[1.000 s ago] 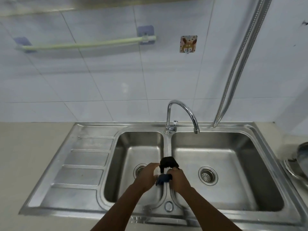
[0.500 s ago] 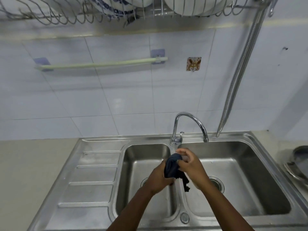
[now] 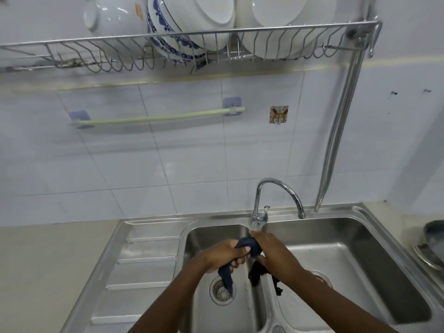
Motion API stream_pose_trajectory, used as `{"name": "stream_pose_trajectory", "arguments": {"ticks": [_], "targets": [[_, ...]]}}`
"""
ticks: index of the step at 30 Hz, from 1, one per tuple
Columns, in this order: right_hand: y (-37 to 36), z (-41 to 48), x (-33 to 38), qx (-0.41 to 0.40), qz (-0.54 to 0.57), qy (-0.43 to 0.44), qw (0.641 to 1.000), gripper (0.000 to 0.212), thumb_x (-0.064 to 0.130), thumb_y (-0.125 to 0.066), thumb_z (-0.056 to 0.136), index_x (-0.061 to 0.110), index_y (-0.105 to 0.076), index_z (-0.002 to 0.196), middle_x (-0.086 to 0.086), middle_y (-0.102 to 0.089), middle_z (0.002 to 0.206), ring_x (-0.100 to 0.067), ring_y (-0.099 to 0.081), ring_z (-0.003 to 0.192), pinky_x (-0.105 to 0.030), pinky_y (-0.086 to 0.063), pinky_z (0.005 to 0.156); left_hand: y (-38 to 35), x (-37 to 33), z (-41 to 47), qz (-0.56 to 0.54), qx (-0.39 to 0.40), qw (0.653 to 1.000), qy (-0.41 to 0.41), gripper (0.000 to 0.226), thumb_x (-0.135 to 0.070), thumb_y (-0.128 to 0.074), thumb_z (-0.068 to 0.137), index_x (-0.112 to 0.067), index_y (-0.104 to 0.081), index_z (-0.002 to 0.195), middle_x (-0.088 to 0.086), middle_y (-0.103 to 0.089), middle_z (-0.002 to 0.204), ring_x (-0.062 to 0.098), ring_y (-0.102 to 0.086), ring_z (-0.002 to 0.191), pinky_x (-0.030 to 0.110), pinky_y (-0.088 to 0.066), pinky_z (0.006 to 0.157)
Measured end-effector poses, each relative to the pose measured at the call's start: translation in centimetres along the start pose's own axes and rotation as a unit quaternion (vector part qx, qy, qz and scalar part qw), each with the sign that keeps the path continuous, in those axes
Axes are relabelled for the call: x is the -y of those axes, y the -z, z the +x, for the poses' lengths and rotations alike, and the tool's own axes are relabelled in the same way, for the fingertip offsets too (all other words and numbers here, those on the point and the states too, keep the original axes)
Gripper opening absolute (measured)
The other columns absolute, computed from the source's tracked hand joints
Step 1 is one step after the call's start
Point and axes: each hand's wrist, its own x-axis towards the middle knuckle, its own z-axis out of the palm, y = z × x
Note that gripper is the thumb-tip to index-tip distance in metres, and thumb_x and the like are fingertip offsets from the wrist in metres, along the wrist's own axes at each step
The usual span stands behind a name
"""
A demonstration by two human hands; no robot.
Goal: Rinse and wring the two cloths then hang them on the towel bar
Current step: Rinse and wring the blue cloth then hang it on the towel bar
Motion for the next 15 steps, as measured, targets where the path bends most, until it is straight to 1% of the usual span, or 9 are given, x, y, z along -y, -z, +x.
{"name": "stream_pose_trajectory", "arguments": {"ticks": [1, 2, 4, 6, 8, 10, 11, 13, 15], "targets": [[0.2, 0.4, 0.2, -0.031, -0.005, 0.027, 0.999, 0.041, 0.011, -0.064, 0.085, 0.006, -0.054, 0.125, -0.013, -0.060, 0.119, -0.026, -0.056, 0.111, -0.029, -0.041, 0.097, 0.3, -0.6, -0.3, -0.005, 0.017, 1.000, 0.010, 0.020, -0.030, -0.055, 0.096, -0.011, -0.056, 0.103, -0.006, -0.051, 0.065, 0.005, -0.041, 0.051, 0.017, -0.038, 0.047], [0.4, 0.8, 0.3, -0.059, -0.015, 0.053, 0.997, 0.030, 0.009, -0.059, 0.087, 0.006, -0.058, 0.117, -0.013, -0.061, 0.111, -0.023, -0.057, 0.104, -0.028, -0.042, 0.092, 0.6, -1.1, -0.6, -0.004, 0.030, 0.999, 0.017, 0.022, -0.032, -0.056, 0.095, -0.012, -0.057, 0.103, -0.006, -0.051, 0.065, 0.004, -0.040, 0.050, 0.015, -0.037, 0.045], [1.1, 1.4, 0.7, -0.073, -0.035, 0.082, 0.993, 0.020, 0.004, -0.053, 0.086, 0.009, -0.058, 0.104, -0.006, -0.057, 0.102, -0.017, -0.051, 0.092, -0.030, -0.044, 0.081, 1.5, -1.8, -1.5, 0.030, 0.037, 0.998, 0.030, 0.023, -0.036, -0.060, 0.093, -0.013, -0.058, 0.098, -0.007, -0.053, 0.066, 0.003, -0.042, 0.052, 0.013, -0.039, 0.046], [1.6, 1.8, 1.1, -0.029, -0.018, 0.075, 0.997, 0.016, 0.002, -0.050, 0.080, 0.011, -0.054, 0.092, -0.004, -0.052, 0.092, -0.016, -0.046, 0.082, -0.034, -0.042, 0.073, 2.5, -2.4, -2.1, 0.145, 0.021, 0.988, 0.037, 0.023, -0.037, -0.062, 0.091, -0.015, -0.058, 0.095, -0.004, -0.056, 0.072, 0.007, -0.049, 0.058, 0.017, -0.045, 0.054], [1.5, 2.2, 1.4, 0.016, -0.025, 0.063, 0.998, 0.011, 0.017, -0.053, 0.076, 0.020, -0.046, 0.084, 0.003, -0.048, 0.084, -0.012, -0.044, 0.075, -0.032, -0.039, 0.067, 3.6, -2.4, -2.3, 0.315, -0.006, 0.949, 0.020, 0.025, -0.039, -0.058, 0.092, -0.015, -0.057, 0.099, 0.004, -0.060, 0.083, 0.015, -0.056, 0.070, 0.024, -0.048, 0.063], [1.0, 2.5, 1.5, 0.057, -0.050, 0.038, 0.996, 0.025, 0.039, -0.060, 0.072, 0.025, -0.046, 0.086, 0.004, -0.054, 0.087, -0.010, -0.051, 0.075, -0.035, -0.046, 0.064, 4.0, -2.0, -2.2, 0.417, -0.039, 0.908, 0.002, 0.026, -0.039, -0.050, 0.096, -0.014, -0.056, 0.101, 0.012, -0.062, 0.094, 0.018, -0.057, 0.076, 0.029, -0.047, 0.069], [0.8, 2.9, 1.5, 0.073, -0.078, 0.019, 0.994, 0.035, 0.046, -0.064, 0.070, 0.025, -0.049, 0.093, 0.002, -0.059, 0.094, -0.013, -0.057, 0.081, -0.036, -0.050, 0.069, 3.9, -1.8, -2.2, 0.451, -0.062, 0.891, -0.008, 0.030, -0.040, -0.047, 0.097, -0.012, -0.057, 0.103, 0.014, -0.064, 0.098, 0.019, -0.056, 0.080, 0.031, -0.045, 0.072], [0.8, 4.0, 1.4, 0.091, -0.160, -0.007, 0.983, 0.043, 0.046, -0.065, 0.076, 0.018, -0.055, 0.107, -0.004, -0.066, 0.103, -0.022, -0.064, 0.093, -0.037, -0.050, 0.078, 3.2, -1.3, -1.5, 0.492, -0.115, 0.863, -0.013, 0.034, -0.040, -0.044, 0.098, -0.010, -0.058, 0.107, 0.014, -0.066, 0.106, 0.022, -0.058, 0.089, 0.035, -0.043, 0.079], [1.0, 5.1, 1.2, 0.085, -0.204, -0.018, 0.975, 0.034, 0.040, -0.058, 0.082, 0.016, -0.060, 0.106, -0.008, -0.070, 0.101, -0.027, -0.066, 0.095, -0.036, -0.050, 0.077, 2.7, -0.9, -0.8, 0.526, -0.158, 0.836, 0.000, 0.031, -0.035, -0.046, 0.098, -0.010, -0.057, 0.111, 0.014, -0.066, 0.112, 0.028, -0.061, 0.100, 0.038, -0.045, 0.086]]}}
